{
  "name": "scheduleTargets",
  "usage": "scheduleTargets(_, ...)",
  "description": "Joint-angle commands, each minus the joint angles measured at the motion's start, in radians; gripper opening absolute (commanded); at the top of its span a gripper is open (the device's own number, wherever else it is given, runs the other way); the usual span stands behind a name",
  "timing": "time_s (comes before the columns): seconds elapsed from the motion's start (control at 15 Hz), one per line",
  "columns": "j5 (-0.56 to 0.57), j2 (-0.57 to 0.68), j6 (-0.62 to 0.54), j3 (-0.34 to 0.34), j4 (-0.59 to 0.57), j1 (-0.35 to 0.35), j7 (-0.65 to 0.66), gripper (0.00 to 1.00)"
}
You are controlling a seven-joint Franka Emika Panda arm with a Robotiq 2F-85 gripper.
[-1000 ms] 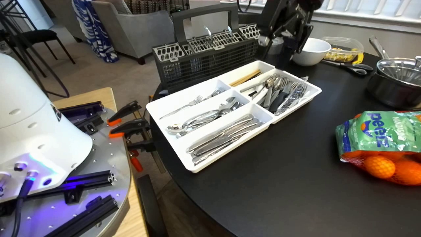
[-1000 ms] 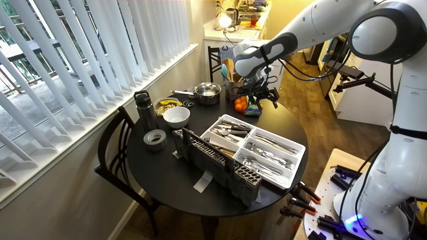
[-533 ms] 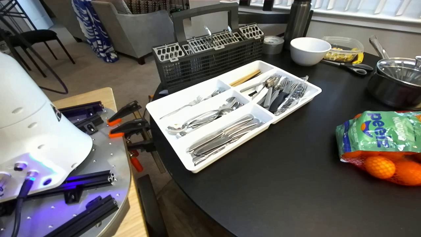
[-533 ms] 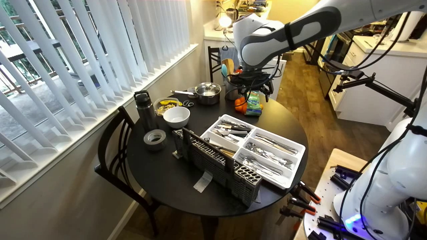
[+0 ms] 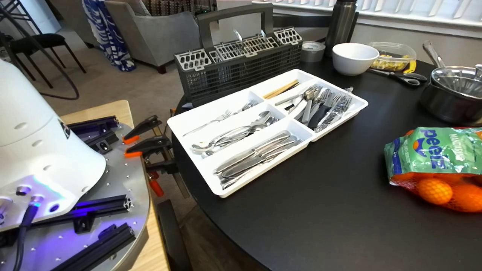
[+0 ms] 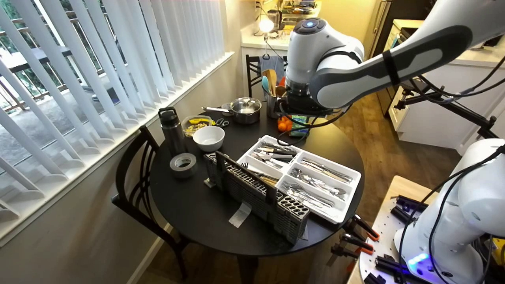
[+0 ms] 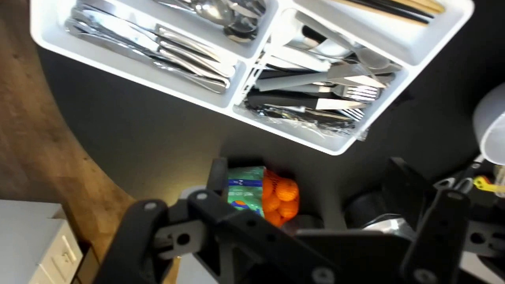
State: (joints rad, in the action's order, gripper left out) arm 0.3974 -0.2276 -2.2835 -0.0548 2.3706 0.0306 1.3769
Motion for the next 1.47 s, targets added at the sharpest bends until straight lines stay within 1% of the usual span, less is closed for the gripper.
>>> scheduleTargets(0.0,0.042,-0.052,-0.222,-0.064,0.110,-0.031,0.170,1.00)
scheduleTargets(0.13,0.043,-0.045,-0.320,-0.095,0.131,-0.047,0.282,1.00)
scheduleTargets(0.2,0.059,-0.038,-0.364,-0.112,0.138,-0.063,0.345,1.00)
scheduleTargets(0.27,0.098,-0.029,-0.393,-0.135,0.139,-0.090,0.426,1.00)
scheduleTargets(0.4,0.195,-0.025,-0.404,-0.171,0.141,-0.144,0.578,1.00)
scheduleTargets(0.47,0.228,-0.007,-0.390,-0.181,0.141,-0.141,0.651,1.00)
scheduleTargets(0.53,0.155,0.016,-0.344,-0.172,0.140,-0.111,0.613,1.00)
scheduleTargets(0.6,0.136,0.028,-0.337,-0.167,0.146,-0.093,0.607,1.00)
scheduleTargets(0.67,0.162,0.004,-0.347,-0.153,0.135,-0.101,0.573,1.00)
scheduleTargets(1.07,0.160,0.018,-0.346,-0.148,0.128,-0.095,0.573,1.00)
scheduleTargets(1.2,0.167,0.001,-0.348,-0.166,0.140,-0.105,0.682,1.00)
scheduleTargets(1.27,0.186,0.005,-0.339,-0.184,0.140,-0.112,0.771,1.00)
scheduleTargets(1.4,0.196,0.003,-0.347,-0.245,0.147,-0.149,0.922,1.00)
